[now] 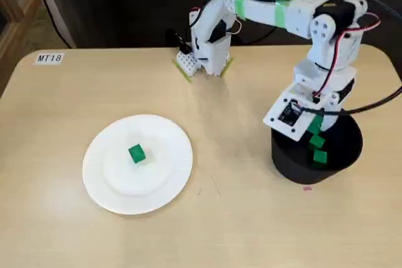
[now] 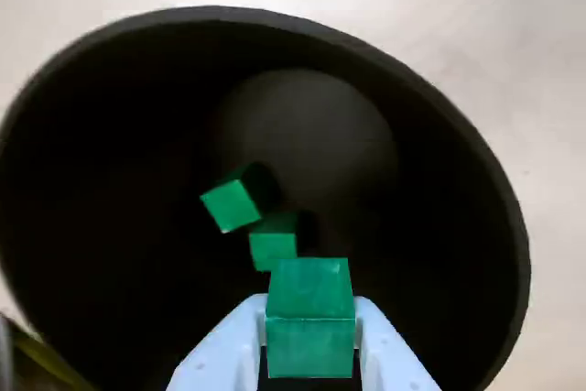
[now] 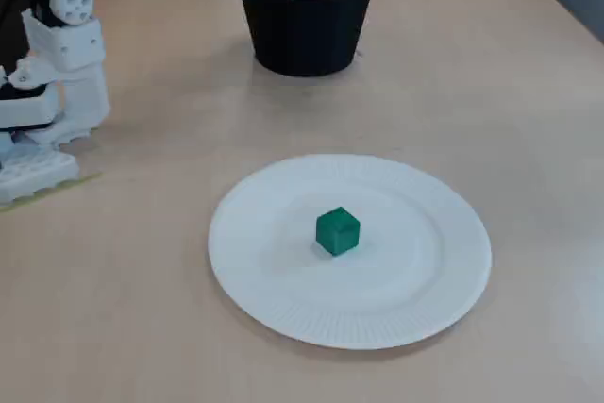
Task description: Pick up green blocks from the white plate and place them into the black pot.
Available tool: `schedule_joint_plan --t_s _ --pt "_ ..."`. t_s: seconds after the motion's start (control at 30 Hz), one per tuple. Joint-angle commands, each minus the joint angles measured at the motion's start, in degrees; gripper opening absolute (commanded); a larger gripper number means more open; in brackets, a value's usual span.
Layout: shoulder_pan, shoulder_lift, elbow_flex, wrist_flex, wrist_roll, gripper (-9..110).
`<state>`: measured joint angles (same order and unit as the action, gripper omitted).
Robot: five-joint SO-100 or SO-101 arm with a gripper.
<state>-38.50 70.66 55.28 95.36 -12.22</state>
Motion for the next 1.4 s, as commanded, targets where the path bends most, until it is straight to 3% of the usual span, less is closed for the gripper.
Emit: schedule_joint_plan --t_s 0.0,0.1,0.2,0.23,0.4,0.5,0.6,0.77,0.93,1.03,1.17,1.37 --pt "0.7 4.0 0.2 -0.1 -0.5 -2" --pt "1.1 5.1 0.3 -0.1 0.4 0" --pt "0.5 7.6 0.6 -0.1 -2.8 31" --pt "0.4 8.3 0.6 -0.2 -3.3 37" --pt "1.3 9.7 0.7 -0.3 -3.1 45" --pt "1.9 10.5 0.7 -0.3 -2.3 34" --pt "4.6 13.4 0.6 -0.3 1.0 -2" --pt "14.9 25.8 5.8 -0.3 0.8 -2" --pt "34.9 42.8 18.5 -3.3 3.1 -2" --pt "46.8 56.6 37.0 -15.6 8.1 -2" --pt "54.1 75.0 64.5 -35.4 17.7 -2" --pt "52.9 60.4 64.8 -34.1 15.8 -2"
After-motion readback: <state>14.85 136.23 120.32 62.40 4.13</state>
